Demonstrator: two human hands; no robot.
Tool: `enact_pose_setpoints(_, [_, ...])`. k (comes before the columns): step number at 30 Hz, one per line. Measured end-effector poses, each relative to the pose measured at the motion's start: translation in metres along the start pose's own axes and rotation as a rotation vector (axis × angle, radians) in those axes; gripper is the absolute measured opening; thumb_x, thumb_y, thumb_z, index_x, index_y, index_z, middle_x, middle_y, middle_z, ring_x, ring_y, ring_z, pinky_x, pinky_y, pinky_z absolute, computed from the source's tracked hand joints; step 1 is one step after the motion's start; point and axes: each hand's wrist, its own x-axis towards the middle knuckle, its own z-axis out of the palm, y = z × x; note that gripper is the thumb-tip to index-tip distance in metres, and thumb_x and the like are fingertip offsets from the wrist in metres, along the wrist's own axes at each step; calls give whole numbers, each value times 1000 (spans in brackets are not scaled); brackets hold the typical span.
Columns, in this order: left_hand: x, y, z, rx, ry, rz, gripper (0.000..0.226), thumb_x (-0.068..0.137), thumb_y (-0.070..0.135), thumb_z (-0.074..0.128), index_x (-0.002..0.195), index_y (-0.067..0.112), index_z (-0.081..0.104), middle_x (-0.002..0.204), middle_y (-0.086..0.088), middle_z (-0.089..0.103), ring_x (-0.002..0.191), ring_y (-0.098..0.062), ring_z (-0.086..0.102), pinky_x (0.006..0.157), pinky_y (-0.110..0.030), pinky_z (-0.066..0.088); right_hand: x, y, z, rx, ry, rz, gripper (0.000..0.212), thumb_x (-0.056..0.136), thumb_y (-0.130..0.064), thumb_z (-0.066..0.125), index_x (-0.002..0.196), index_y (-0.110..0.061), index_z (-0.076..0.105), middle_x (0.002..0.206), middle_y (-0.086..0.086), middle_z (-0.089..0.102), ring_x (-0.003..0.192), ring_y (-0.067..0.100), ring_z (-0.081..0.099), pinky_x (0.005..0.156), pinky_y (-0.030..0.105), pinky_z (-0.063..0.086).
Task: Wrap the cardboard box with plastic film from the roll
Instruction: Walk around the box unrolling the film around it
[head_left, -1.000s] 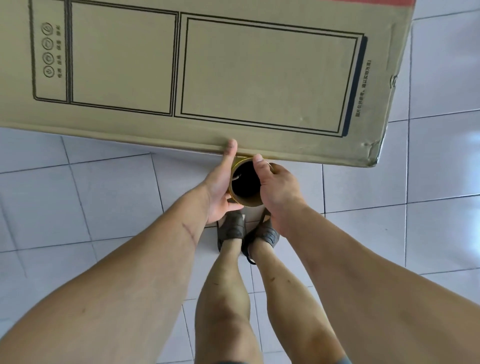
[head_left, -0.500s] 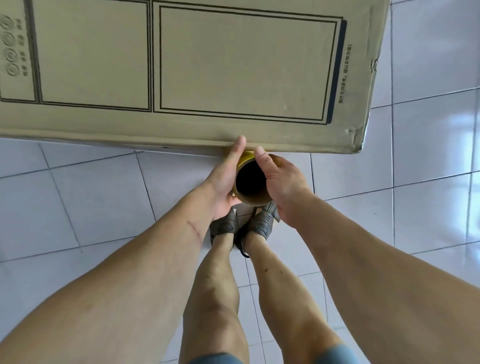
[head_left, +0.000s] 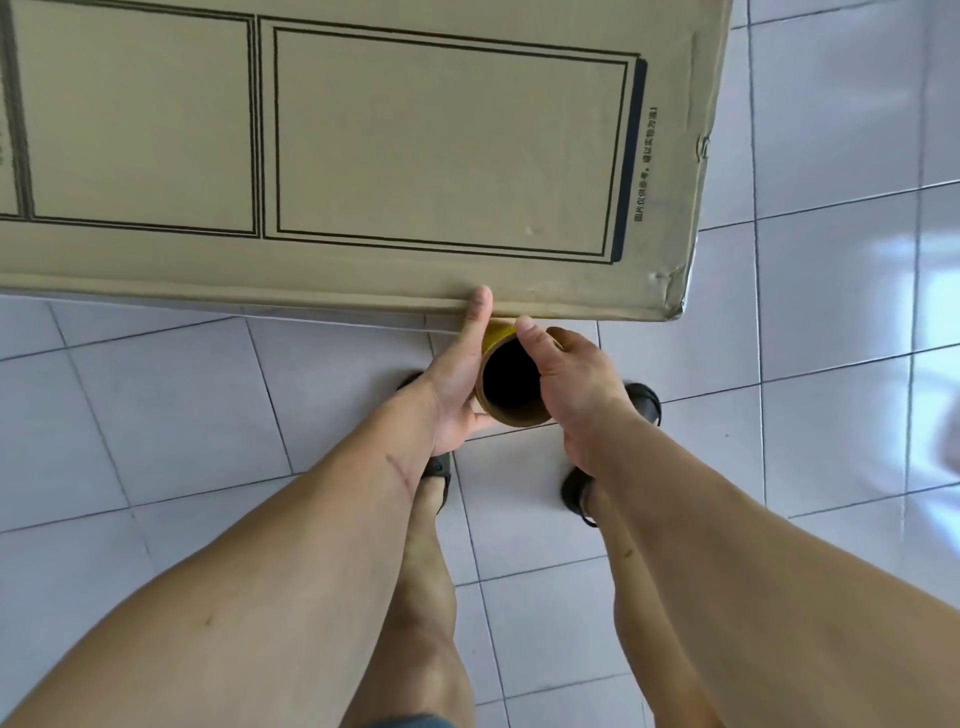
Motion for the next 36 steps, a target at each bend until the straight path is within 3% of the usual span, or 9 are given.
enact_pose_setpoints(4, [0, 1, 18, -6, 101, 67, 92, 81, 99, 49, 136, 29, 75, 140, 6, 77, 145, -16, 60, 134, -52, 29, 8, -5, -17, -35, -49, -8, 67, 91, -62, 59, 143, -19, 52, 134, 1, 61, 118, 18, 57, 89, 28, 42])
enact_pose_setpoints(7, [7, -4, 21, -69, 137, 88, 93, 80, 95, 59, 137, 24, 76, 131, 2, 82, 132, -18, 72, 128, -48, 44, 8, -4, -22, -45, -99, 3, 62, 94, -61, 55, 141, -21, 54, 132, 0, 61, 117, 20, 57, 91, 29, 43])
enact_pose_setpoints(12, [15, -17, 43, -150, 55, 64, 94, 81, 98, 45, 133, 27, 78, 133, -4, 81, 133, -26, 72, 123, -55, 49, 14, -5, -47, -123, -103, -83, 40, 94, -48, 63, 125, -22, 63, 114, -2, 64, 104, 20, 60, 84, 29, 46])
enact_pose_setpoints(14, [15, -16, 52, -120, 93, 88, 93, 73, 103, 54, 126, 32, 83, 131, 0, 82, 137, -26, 69, 127, -58, 42, 18, -5, -56, -112, -122, -78, 42, 93, -48, 64, 126, -21, 60, 115, -1, 63, 105, 20, 59, 82, 29, 43])
enact_pose_setpoints(18, [21, -14, 56, -100, 212, 139, 80, 86, 88, 64, 129, 22, 78, 124, -1, 84, 129, -23, 72, 126, -48, 45, 17, -3, -63, -65, -157, 28, 62, 90, -58, 63, 138, -20, 51, 126, -1, 60, 104, 18, 55, 82, 29, 40])
enact_pose_setpoints(24, [22, -21, 78, -107, 49, 73, 125, 56, 109, 48, 148, 26, 68, 140, -3, 78, 141, -26, 65, 126, -54, 46, 26, -1, -87, -190, -83, -52, 48, 93, -58, 58, 119, -18, 63, 111, 0, 65, 94, 16, 60, 75, 27, 43])
enact_pose_setpoints(29, [27, -20, 87, -90, 196, 96, 157, 31, 117, 56, 161, 30, 53, 158, 0, 65, 153, -23, 52, 133, -51, 27, 27, 5, -94, -189, -109, 45, 65, 84, -71, 61, 121, -18, 62, 117, 2, 64, 104, 21, 59, 86, 33, 44])
enact_pose_setpoints(33, [23, -11, 96, -91, 121, 98, 98, 81, 98, 52, 142, 24, 71, 134, -1, 80, 135, -21, 68, 124, -45, 45, 29, 2, -99, -106, -121, 43, 55, 84, -65, 67, 117, -22, 66, 111, -2, 68, 100, 16, 62, 78, 30, 46])
enact_pose_setpoints(36, [28, -14, 106, -129, 59, 91, 105, 72, 100, 50, 142, 24, 72, 131, -3, 82, 131, -25, 72, 121, -50, 51, 30, 0, -111, -138, -114, -31, 44, 88, -57, 67, 117, -25, 67, 105, -6, 68, 97, 12, 63, 73, 27, 46])
